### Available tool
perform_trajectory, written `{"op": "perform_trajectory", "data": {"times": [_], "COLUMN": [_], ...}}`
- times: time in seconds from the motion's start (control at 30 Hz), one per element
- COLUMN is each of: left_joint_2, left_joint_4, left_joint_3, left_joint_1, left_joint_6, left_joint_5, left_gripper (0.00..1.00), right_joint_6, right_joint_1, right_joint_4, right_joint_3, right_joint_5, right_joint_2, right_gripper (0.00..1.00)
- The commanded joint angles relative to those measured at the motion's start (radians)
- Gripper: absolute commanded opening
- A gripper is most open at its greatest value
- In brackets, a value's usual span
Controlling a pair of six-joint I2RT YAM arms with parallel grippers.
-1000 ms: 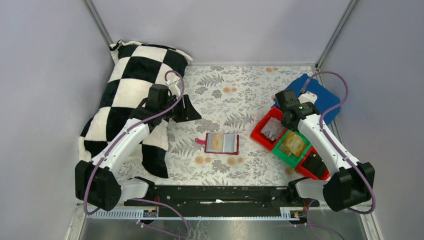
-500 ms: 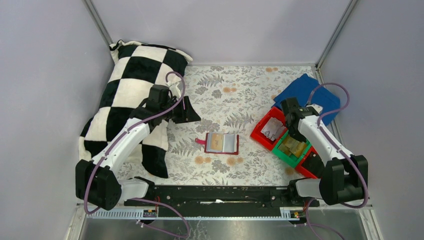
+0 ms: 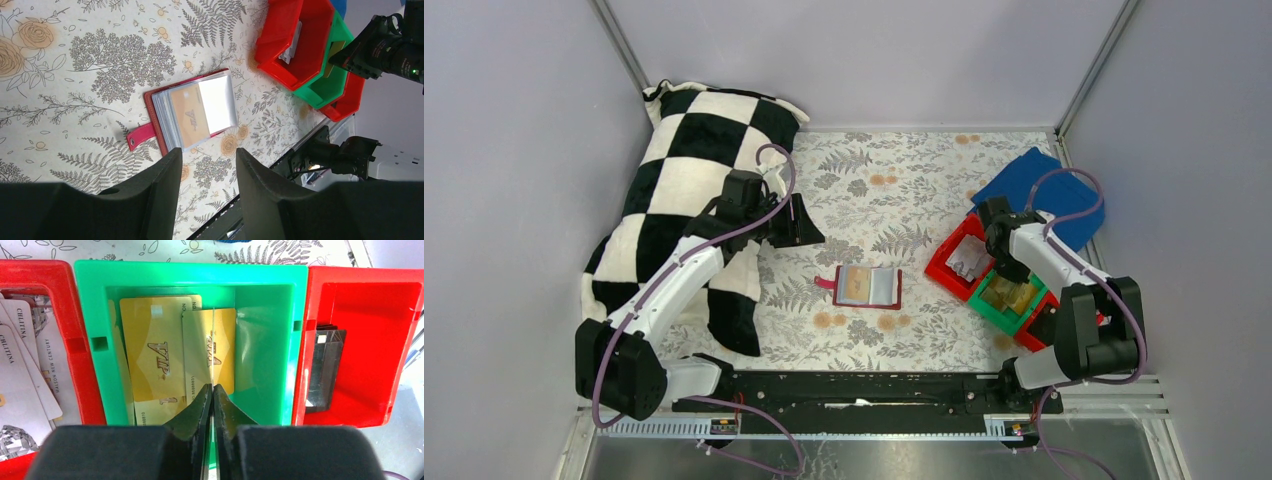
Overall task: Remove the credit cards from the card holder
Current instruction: Place the credit card in the storage box, then remove the credit card from the card holder.
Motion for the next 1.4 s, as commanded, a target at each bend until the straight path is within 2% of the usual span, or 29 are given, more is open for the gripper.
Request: {"op": "perform_trajectory", "data": {"times": [0.0,0.23,0.5,0.6,0.67,0.8,0.87,0.97,1.03,1.17,1.37], "left_joint_2": [-0.01,-0.029,-0.043,-0.048,-0.049,-0.036,-0.015,0.021,0.046,0.125,0.246], "left_joint_4": [0.013,0.017,0.02,0.027,0.033,0.046,0.048,0.068,0.117,0.198,0.28], "left_joint_3": [-0.008,-0.025,-0.051,-0.067,-0.078,-0.1,-0.103,-0.111,-0.132,-0.164,-0.171], "left_joint_1": [0.0,0.0,0.0,-0.002,-0.007,-0.035,-0.069,-0.128,-0.155,-0.184,-0.219], "left_joint_6": [0.021,0.02,0.032,0.027,0.022,0.005,-0.004,-0.041,-0.083,-0.137,-0.185], "left_joint_5": [-0.016,-0.027,-0.035,-0.035,-0.036,-0.056,-0.078,-0.107,-0.093,-0.082,-0.087], "left_gripper": [0.48,0.49,0.49,0.49,0.49,0.49,0.49,0.48,0.47,0.43,0.39], "right_joint_6": [-0.014,-0.042,-0.119,-0.201,-0.237,-0.185,-0.12,-0.079,-0.031,0.108,0.17], "right_joint_1": [-0.011,-0.013,-0.014,-0.013,-0.013,-0.006,0.041,0.197,0.276,0.337,0.375], "right_joint_4": [0.037,0.062,0.045,0.103,0.161,0.336,0.44,0.51,0.594,0.852,1.037], "right_joint_3": [0.011,0.037,0.124,0.135,0.127,0.045,-0.007,-0.038,-0.078,-0.208,-0.277], "right_joint_5": [0.017,-0.035,-0.13,-0.286,-0.411,-0.704,-0.797,-0.794,-0.847,-0.971,-1.04], "right_joint_2": [0.029,0.049,-0.049,-0.138,-0.2,-0.294,-0.307,-0.269,-0.223,-0.149,-0.047], "right_gripper": [0.11,0.33,0.36,0.39,0.45,0.51,0.5,0.48,0.46,0.39,0.33]}}
